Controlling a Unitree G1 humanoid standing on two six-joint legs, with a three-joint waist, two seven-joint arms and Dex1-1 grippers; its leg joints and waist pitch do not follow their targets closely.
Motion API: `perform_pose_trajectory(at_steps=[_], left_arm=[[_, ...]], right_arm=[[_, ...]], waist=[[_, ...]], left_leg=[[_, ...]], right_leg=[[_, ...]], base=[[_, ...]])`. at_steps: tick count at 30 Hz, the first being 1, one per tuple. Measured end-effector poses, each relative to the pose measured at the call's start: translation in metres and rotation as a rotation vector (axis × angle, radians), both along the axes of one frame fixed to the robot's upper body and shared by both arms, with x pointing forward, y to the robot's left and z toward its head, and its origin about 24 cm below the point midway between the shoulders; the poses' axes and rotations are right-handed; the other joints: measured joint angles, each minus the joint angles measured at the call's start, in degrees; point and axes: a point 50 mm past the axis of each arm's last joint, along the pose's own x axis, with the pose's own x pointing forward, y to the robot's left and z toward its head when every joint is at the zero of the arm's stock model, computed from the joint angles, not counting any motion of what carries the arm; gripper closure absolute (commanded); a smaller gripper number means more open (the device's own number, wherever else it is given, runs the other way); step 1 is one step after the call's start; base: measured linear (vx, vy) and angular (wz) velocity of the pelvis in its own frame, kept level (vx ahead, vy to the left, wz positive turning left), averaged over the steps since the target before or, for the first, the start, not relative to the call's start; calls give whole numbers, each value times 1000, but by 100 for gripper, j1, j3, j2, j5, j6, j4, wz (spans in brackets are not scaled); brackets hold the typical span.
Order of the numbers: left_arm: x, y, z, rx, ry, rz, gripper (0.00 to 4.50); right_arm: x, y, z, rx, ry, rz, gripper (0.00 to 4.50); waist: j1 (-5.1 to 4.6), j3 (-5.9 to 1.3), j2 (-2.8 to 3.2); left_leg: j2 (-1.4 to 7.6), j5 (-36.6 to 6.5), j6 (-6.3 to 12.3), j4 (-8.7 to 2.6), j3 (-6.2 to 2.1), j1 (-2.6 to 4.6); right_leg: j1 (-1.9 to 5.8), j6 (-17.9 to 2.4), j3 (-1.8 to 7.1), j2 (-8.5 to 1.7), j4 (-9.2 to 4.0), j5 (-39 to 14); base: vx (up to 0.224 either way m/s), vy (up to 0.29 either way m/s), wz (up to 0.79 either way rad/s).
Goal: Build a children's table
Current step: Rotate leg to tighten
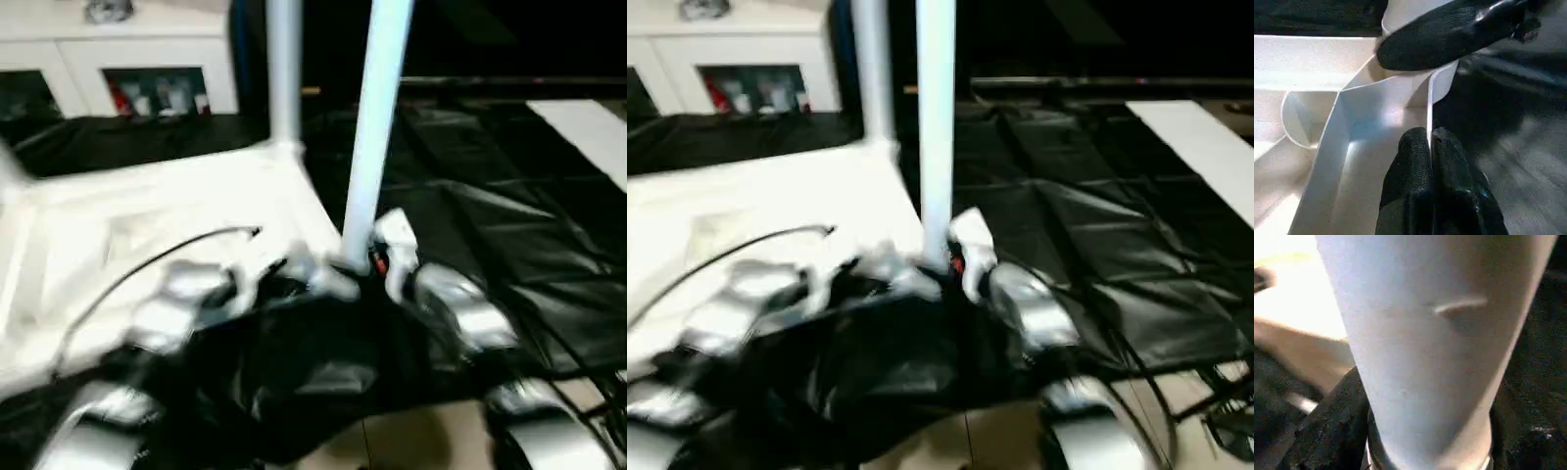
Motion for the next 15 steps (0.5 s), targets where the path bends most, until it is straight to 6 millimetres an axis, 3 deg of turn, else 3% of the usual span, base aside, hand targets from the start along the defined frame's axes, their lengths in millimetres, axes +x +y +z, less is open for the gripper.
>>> perform_pose_trajectory(at_steps=[7, 8, 10, 15], left_arm=[[8, -15, 0, -4, -16, 62, 450], [8, -15, 0, -5, -14, 64, 450], [8, -16, 0, -8, -14, 64, 450], [8, -14, 0, -8, -18, 55, 450]], right_arm=[[9, 5, 0, -7, -17, -153, 175], [9, 5, -1, -9, -22, -160, 105], [8, 6, 0, -3, -25, -156, 105], [7, 6, 0, 16, -24, -112, 47]], waist=[[7, -12, 23], [8, -16, 29], [7, -20, 38], [-2, -22, 41]], left_leg=[[-2, 0, 0, 0, 2, -6], [-2, 0, 0, 0, 2, -6], [-1, 0, 0, -4, 2, -7], [0, 0, 0, -9, 2, -9]], right_leg=[[4, -2, 2, -3, 0, 2], [4, -3, 2, -3, 1, 2], [3, -5, 1, -2, 2, 4], [0, -14, 0, -2, 1, 9]], base=[[0, 0, 0], [0, 0, 0], [0, 0, 0], [0, 0, 0]])
